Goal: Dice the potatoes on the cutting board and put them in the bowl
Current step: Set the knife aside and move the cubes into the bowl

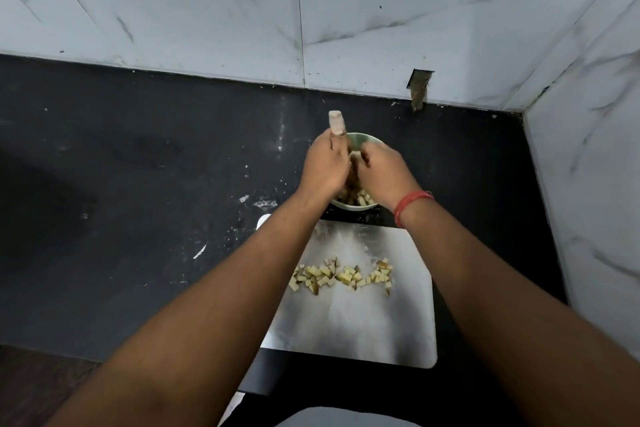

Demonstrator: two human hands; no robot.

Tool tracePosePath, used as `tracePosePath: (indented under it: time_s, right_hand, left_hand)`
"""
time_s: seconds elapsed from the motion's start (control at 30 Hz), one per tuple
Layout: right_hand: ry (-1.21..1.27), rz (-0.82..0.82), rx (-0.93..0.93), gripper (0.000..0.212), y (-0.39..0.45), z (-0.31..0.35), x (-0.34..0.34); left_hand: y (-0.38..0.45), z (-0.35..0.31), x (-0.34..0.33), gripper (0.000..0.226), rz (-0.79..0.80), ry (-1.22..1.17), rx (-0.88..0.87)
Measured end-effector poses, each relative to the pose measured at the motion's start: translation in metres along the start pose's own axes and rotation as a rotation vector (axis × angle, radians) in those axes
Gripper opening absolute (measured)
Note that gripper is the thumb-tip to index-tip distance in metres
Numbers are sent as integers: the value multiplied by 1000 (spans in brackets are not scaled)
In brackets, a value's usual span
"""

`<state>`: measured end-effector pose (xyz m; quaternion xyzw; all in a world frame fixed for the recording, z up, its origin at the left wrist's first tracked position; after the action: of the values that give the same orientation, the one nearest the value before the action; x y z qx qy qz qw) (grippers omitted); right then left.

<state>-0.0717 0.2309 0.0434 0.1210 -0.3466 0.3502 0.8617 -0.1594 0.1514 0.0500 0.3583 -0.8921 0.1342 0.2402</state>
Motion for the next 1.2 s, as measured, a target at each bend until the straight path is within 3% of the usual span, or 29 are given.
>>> tracePosePath:
  time_s: [0.2, 0.37, 0.53, 0.67, 0.83, 1.0, 1.2]
  right_hand:
    - [-151, 13, 176, 30, -11, 4, 2]
    - [-154, -76, 191, 24, -15, 3, 6]
    - [261, -258, 219, 12, -37, 26, 23]
    - [373, -182, 257, 18, -54, 46, 7]
    - [175, -56, 366, 11, -85, 41, -9]
    - [103, 54, 462, 12, -128, 25, -31]
    - [-102, 42, 311, 13, -149, -28, -28]
  left_hand:
    - [3, 22, -5, 85, 55, -195, 78]
    - [13, 28, -19, 59, 92, -422, 138]
    - [6, 16, -20, 47, 130, -602, 166]
    - [-1, 7, -16, 54, 92, -701, 187]
    - [-18, 16, 4, 50, 3, -772, 122]
    - [-66, 32, 40, 48, -192, -526, -55]
    - [-115, 94, 44, 35, -159, 242, -250]
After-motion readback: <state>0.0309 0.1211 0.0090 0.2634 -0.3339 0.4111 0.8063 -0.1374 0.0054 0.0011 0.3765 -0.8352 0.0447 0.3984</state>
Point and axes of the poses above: each hand's wrist, its own y-axis towards the middle knuckle, its own x-axis out of the back of the hand, z = x × y, the point moved 8 cm from there along y, towards the middle knuckle, and after that the axes turned 10 degrees about y, right-handed, at the moved point
